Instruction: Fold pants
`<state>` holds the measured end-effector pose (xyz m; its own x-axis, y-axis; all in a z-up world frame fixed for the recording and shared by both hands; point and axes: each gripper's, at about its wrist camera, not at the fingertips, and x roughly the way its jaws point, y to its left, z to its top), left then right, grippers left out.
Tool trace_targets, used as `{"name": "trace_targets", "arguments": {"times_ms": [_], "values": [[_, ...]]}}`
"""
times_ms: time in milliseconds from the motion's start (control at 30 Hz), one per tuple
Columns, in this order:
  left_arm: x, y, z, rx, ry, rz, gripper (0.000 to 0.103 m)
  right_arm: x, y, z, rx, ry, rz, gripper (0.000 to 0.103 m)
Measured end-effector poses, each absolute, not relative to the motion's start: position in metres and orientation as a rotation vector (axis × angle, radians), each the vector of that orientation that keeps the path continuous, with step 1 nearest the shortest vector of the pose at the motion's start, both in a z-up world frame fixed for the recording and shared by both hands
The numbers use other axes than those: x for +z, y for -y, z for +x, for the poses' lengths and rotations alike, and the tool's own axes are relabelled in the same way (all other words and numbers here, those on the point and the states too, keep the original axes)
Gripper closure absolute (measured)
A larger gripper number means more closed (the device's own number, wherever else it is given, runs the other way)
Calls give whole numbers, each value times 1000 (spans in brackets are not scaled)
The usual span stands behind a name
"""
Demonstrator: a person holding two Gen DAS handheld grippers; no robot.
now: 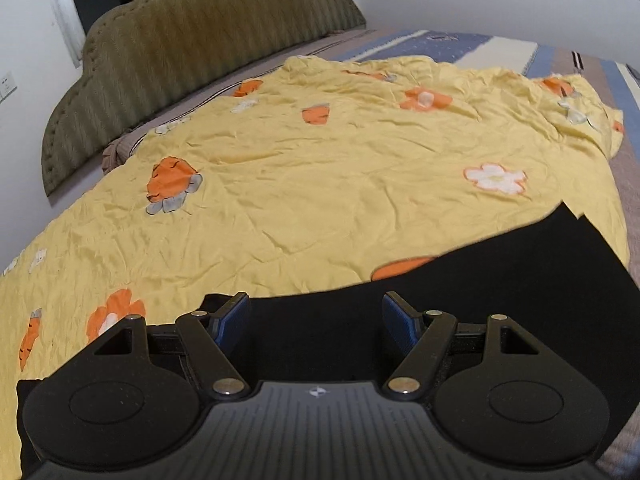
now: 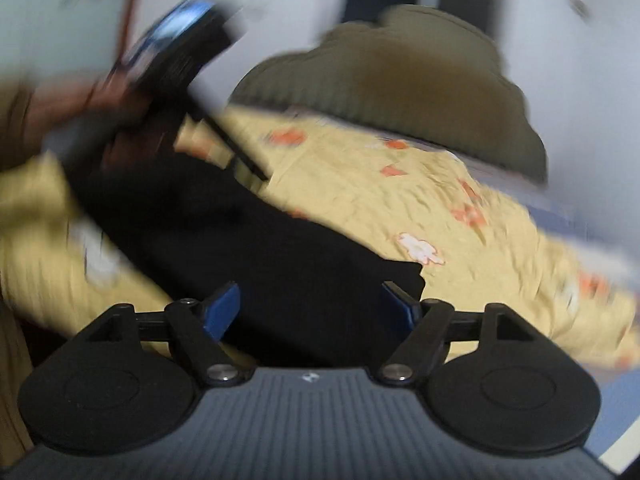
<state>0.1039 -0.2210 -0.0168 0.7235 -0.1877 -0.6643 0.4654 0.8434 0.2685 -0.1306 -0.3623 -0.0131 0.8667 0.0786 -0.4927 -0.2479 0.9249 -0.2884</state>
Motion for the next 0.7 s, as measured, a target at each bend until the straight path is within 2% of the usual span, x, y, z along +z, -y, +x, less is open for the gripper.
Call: {"name": "trace_targets", "arguments": {"times_ms": [100, 167, 267, 367, 500, 533, 567, 667, 700], "values": [[-21, 234, 93, -417, -667, 464, 31, -20, 370, -131, 219, -582, -426, 38], [-24, 243, 86, -449, -663, 479, 31, -23, 382, -125, 240, -619, -420, 61], [-28, 251, 77, -466, -646, 522, 31, -31, 398, -118, 221, -670, -401, 87], [-31, 250, 76, -447, -632, 553, 31, -34, 392, -124, 242, -713, -451, 95], [-29, 243, 86, -462, -685, 487, 31, -33, 395, -140, 191, -760, -466, 93], [-28, 242, 87, -469, -697, 469, 31, -30, 404, -145, 155, -739, -400, 84], [-27, 241, 88, -476, -708, 452, 31, -28, 416, -147, 99, -701, -305, 67], [-26, 241, 86, -483, -715, 443, 31, -28, 459, -145, -60, -611, 131, 56], [-26, 241, 85, -481, -710, 449, 31, -34, 473, -142, -83, -598, 300, 56]]}}
